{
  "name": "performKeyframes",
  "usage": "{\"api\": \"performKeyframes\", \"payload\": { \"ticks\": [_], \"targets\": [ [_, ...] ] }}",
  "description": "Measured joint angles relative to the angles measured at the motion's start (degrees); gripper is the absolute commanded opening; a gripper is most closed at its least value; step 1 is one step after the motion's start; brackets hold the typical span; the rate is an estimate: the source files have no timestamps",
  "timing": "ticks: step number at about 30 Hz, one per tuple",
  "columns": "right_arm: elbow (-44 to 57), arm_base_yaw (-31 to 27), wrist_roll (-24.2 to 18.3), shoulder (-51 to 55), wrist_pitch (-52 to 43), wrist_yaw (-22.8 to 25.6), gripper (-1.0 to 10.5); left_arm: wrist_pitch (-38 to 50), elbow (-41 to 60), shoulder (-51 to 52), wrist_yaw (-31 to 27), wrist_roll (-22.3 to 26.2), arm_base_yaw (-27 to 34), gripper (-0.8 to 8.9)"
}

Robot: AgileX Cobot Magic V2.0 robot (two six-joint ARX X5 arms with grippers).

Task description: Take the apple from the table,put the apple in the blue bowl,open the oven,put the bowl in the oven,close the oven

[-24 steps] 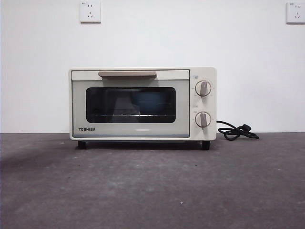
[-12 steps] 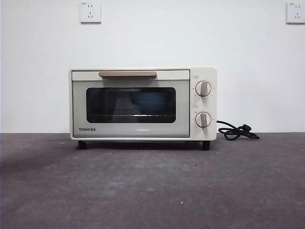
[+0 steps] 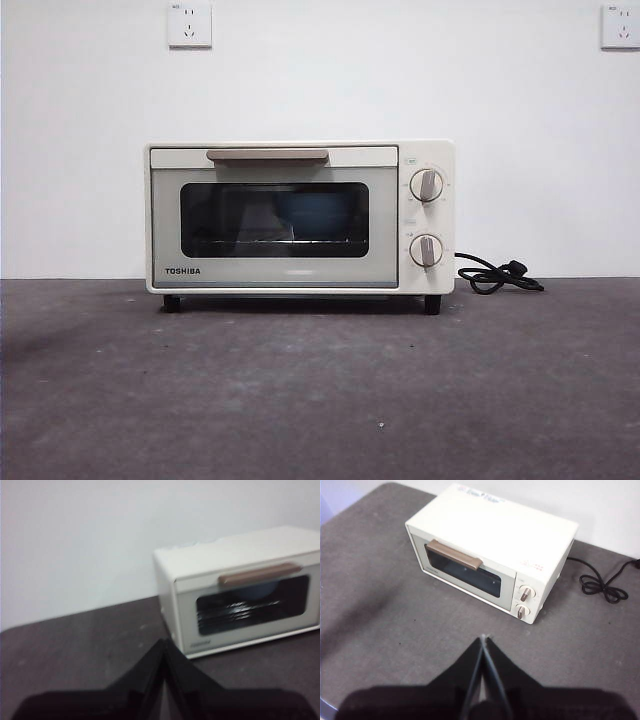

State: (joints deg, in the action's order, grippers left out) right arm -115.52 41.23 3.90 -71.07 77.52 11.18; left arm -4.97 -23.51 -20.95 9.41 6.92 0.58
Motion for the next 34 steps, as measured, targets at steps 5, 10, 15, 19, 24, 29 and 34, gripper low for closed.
{"api": "performKeyframes", "payload": {
  "ticks": [5,10,15,19,24,29,34],
  "targets": [
    [0.02,0.00,0.00,-2.71,0.00,-0.02,0.0,0.63,7.26,6.19,-3.89,-2.12,-0.28,-0.04],
    [0.02,0.00,0.00,-4.68,0.00,0.00,0.0,0.63,13.09,12.72,-6.16,-3.56,-0.55,-0.04],
    [0.04,0.00,0.00,-6.29,0.00,-0.02,0.0,0.31,17.33,16.98,-6.56,-4.68,-1.60,-0.04],
    [0.04,0.00,-0.02,-6.88,0.00,0.00,0.0,0.22,19.39,18.27,-6.93,-5.05,-2.05,-0.04],
    [0.04,0.00,-0.02,-6.88,0.00,0.00,0.0,-0.04,20.52,19.52,-8.85,-5.09,-2.05,-0.04],
    [0.04,0.00,0.00,-6.88,0.00,-0.02,0.0,-2.60,22.45,20.59,-9.33,-6.58,-2.05,-0.04],
    [0.04,0.00,0.00,-6.91,0.00,0.00,0.0,-5.27,22.47,20.59,-9.46,-6.93,-2.05,-0.04]
  ]
}}
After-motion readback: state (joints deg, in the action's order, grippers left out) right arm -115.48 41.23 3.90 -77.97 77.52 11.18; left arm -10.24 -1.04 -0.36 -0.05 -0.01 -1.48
